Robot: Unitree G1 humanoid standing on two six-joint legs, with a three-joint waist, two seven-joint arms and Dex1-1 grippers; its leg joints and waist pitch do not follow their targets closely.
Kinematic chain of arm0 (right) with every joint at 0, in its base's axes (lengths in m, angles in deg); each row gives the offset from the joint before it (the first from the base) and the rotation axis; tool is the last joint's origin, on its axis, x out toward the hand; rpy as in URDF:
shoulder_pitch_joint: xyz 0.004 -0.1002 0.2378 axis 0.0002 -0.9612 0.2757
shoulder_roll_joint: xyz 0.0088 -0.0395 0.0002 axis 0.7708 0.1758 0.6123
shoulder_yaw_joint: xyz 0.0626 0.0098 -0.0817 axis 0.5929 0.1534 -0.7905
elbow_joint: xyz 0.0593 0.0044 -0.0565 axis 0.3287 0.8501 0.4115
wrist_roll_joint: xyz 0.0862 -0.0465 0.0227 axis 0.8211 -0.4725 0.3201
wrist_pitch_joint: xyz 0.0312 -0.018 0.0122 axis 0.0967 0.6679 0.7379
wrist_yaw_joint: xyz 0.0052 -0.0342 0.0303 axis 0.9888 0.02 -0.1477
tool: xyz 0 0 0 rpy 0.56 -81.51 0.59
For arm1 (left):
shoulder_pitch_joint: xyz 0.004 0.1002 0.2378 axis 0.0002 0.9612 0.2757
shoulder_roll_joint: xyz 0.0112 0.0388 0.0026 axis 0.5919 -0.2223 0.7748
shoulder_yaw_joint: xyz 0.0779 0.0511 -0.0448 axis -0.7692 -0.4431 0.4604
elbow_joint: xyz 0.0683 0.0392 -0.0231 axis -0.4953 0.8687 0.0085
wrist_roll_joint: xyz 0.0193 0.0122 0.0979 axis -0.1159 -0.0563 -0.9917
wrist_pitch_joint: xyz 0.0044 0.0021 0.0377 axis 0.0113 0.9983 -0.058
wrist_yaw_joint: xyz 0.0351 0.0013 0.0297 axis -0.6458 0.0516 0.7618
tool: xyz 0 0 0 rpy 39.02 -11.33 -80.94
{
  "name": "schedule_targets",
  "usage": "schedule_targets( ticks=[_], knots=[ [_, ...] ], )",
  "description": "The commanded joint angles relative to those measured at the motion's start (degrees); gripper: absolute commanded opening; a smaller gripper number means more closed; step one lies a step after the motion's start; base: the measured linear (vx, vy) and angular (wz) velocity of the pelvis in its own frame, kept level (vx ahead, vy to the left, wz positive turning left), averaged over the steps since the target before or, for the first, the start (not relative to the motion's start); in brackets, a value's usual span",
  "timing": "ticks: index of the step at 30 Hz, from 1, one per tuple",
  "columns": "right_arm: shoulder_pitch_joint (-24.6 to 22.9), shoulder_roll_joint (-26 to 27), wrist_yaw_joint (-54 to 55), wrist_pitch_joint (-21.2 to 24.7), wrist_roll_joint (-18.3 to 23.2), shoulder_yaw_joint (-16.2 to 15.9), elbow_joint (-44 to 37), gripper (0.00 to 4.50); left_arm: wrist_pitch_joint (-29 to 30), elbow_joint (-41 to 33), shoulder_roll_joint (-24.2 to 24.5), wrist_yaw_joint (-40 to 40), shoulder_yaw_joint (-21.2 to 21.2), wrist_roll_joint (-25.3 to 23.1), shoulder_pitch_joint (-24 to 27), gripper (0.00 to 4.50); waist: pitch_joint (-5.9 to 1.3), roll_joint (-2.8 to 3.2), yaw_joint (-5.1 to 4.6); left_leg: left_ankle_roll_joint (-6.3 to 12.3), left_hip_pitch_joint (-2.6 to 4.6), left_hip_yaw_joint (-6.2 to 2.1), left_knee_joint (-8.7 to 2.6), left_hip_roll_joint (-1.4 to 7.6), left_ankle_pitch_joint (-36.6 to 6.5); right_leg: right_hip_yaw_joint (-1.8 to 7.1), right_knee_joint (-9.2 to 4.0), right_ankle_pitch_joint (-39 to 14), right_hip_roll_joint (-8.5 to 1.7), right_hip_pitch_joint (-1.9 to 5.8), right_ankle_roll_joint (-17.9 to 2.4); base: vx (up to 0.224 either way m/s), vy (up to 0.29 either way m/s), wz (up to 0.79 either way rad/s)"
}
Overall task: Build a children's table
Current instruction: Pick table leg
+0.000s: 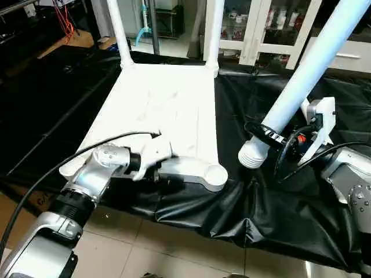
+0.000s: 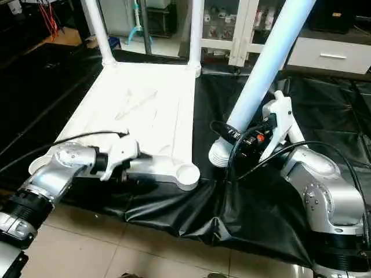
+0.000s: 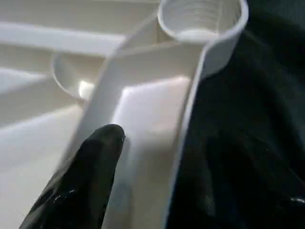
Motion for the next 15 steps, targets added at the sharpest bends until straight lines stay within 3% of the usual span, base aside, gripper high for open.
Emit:
schedule_targets(
  ticks=[1, 9, 15],
  knots=[
    [0.3, -0.3, 0.3, -0.9, -0.1, -0.1, 0.0, 1.84, -0.1, 0.7, 0.3, -0.9, -0.5, -1.1, -1.2, 3.26, -4.01, -0.61, -0.10, 1.56, 1.55, -3.06, -5.44, 6.19, -8.6, 3.09, -3.82, -9.8, -4.60, 2.40, -14.0, 0.000, 0.000, 0.00],
    [-0.2, 0.2, 0.0, -1.6, -0.8, -1.2, -0.5, 1.84, 0.1, 1.9, 0.1, -1.6, -0.2, -1.6, -1.7, 2.68, -4.14, -0.55, -0.07, 1.63, 1.51, -3.02, -5.39, 6.15, -7.8, 3.11, -3.53, -7.0, -4.66, 2.50, -14.7, 0.000, 0.000, 0.00],
    [-0.3, 0.1, -0.1, -1.9, -0.8, -1.4, -0.5, 1.84, -0.1, 3.3, 0.1, -2.3, 0.4, -2.1, -2.2, 2.06, -4.05, -0.46, -0.06, 1.55, 1.57, -3.03, -5.46, 6.21, -8.6, 3.12, -3.65, -8.0, -4.66, 2.45, -14.8, 0.000, 0.000, 0.00]
  ],
)
